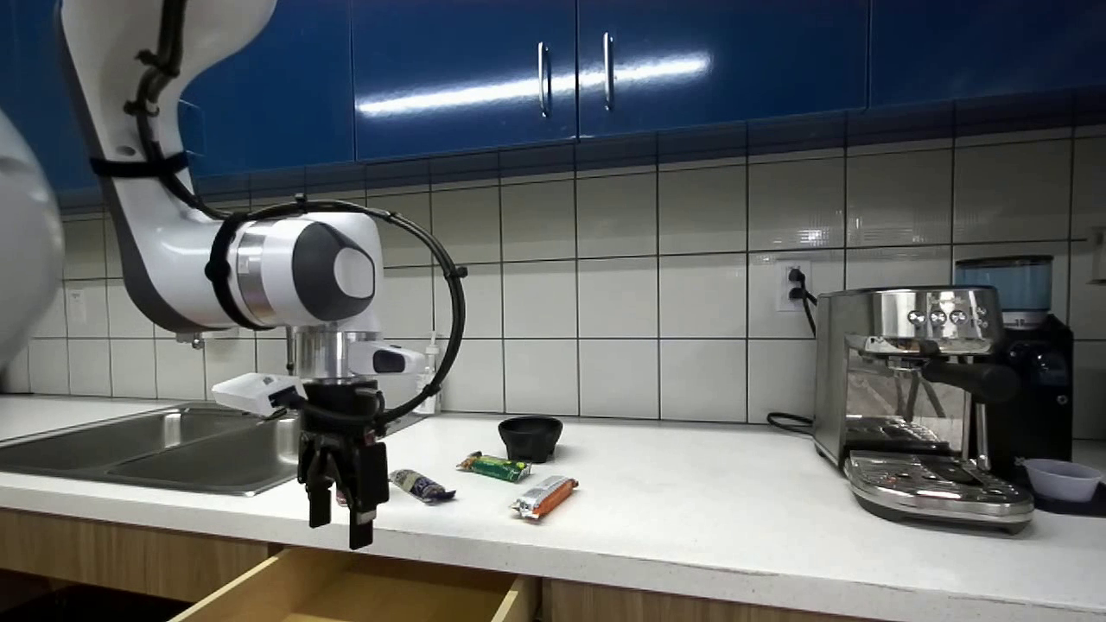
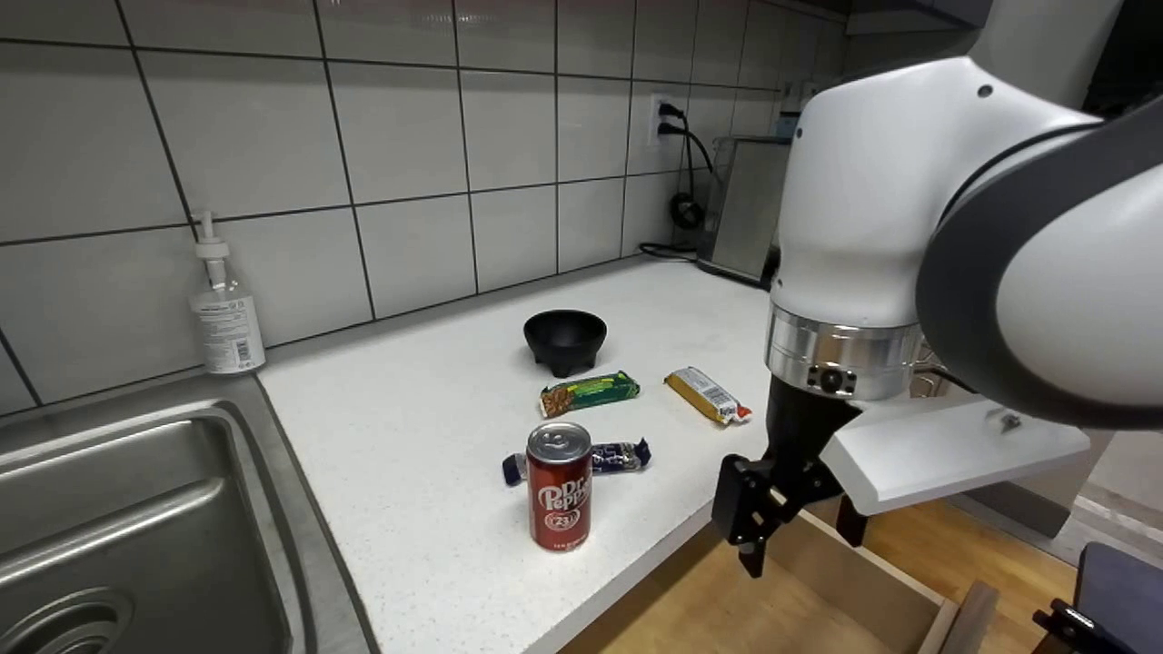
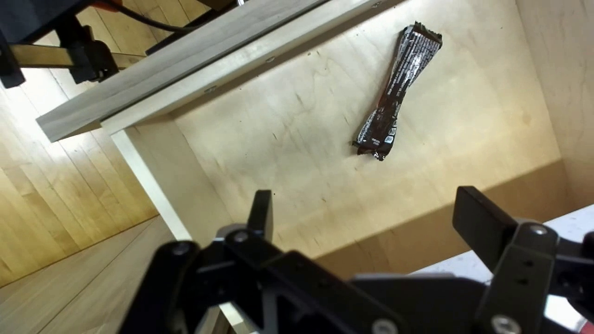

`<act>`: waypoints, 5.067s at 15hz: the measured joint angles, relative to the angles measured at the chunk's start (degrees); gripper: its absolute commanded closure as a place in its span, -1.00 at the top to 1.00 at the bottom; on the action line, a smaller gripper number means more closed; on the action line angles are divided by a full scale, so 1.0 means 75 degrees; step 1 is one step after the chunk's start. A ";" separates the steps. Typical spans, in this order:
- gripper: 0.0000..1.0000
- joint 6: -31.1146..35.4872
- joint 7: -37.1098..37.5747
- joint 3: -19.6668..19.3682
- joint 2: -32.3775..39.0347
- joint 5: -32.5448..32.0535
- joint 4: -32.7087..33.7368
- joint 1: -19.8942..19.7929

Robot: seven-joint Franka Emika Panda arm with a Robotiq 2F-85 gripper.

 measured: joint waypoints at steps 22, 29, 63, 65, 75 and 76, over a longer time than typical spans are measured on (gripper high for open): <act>1.00 -0.0215 -0.2794 0.0144 0.1379 -0.1606 0.1674 -0.0369; 1.00 0.0009 -0.4484 0.0105 0.1859 -0.1561 0.2377 -0.0584; 1.00 -0.0240 -0.6541 0.0139 0.2019 -0.1473 0.2884 -0.0868; 1.00 -0.0152 -0.6580 0.0176 0.2030 -0.1473 0.2886 -0.0867; 1.00 0.0090 -0.7403 0.0339 0.2164 -0.1474 0.3068 -0.0867; 1.00 0.0090 -0.7508 0.0365 0.2210 -0.1475 0.3115 -0.0867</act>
